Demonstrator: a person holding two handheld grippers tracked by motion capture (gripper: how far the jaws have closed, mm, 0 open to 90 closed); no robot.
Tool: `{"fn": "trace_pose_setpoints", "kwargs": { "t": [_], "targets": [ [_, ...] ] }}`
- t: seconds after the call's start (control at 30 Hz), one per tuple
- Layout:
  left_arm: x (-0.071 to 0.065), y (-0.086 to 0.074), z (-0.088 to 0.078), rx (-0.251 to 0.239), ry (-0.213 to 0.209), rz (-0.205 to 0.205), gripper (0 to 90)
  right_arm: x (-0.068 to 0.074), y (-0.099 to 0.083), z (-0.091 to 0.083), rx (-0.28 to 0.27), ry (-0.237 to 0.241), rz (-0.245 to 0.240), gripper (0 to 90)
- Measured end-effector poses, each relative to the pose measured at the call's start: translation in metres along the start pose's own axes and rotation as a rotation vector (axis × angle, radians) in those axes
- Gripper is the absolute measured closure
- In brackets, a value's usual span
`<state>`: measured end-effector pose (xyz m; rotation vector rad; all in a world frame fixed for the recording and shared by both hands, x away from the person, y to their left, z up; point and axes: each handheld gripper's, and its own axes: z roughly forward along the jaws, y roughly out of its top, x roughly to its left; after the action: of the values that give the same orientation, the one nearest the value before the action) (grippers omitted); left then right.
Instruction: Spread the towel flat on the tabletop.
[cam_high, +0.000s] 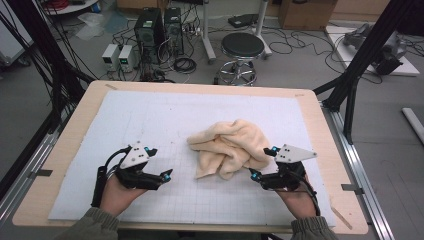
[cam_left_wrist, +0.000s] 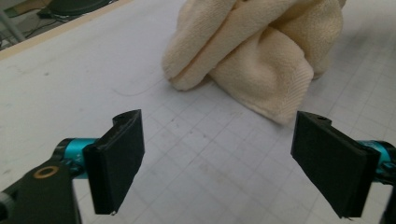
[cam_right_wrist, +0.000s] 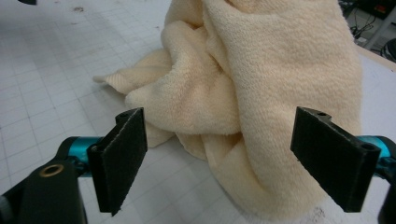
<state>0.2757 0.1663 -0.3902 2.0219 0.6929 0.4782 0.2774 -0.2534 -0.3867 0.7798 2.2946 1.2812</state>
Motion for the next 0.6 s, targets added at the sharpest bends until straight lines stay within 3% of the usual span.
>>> {"fn": "trace_pose_setpoints", "kwargs": {
  "t": [0.17, 0.4, 0.47, 0.6],
  "targets": [
    [-0.006, 0.013, 0.033, 0.039, -0.094, -0.014, 30.8, -0.003, 0.001, 0.011, 0.018, 0.008, -0.013, 26.2],
    [-0.02, 0.023, 0.096, 0.082, -0.191, -0.007, 42.9, -0.016, -0.003, 0.036, 0.058, 0.011, 0.006, 42.0],
    [-0.023, 0.024, 0.114, 0.128, -0.196, 0.01, 43.1, -0.018, -0.003, 0.039, 0.065, 0.004, 0.002, 43.3],
    [-0.027, 0.024, 0.137, 0.163, -0.172, 0.019, 50.6, -0.026, -0.005, 0.051, 0.097, -0.013, -0.003, 49.1]
  ]
}}
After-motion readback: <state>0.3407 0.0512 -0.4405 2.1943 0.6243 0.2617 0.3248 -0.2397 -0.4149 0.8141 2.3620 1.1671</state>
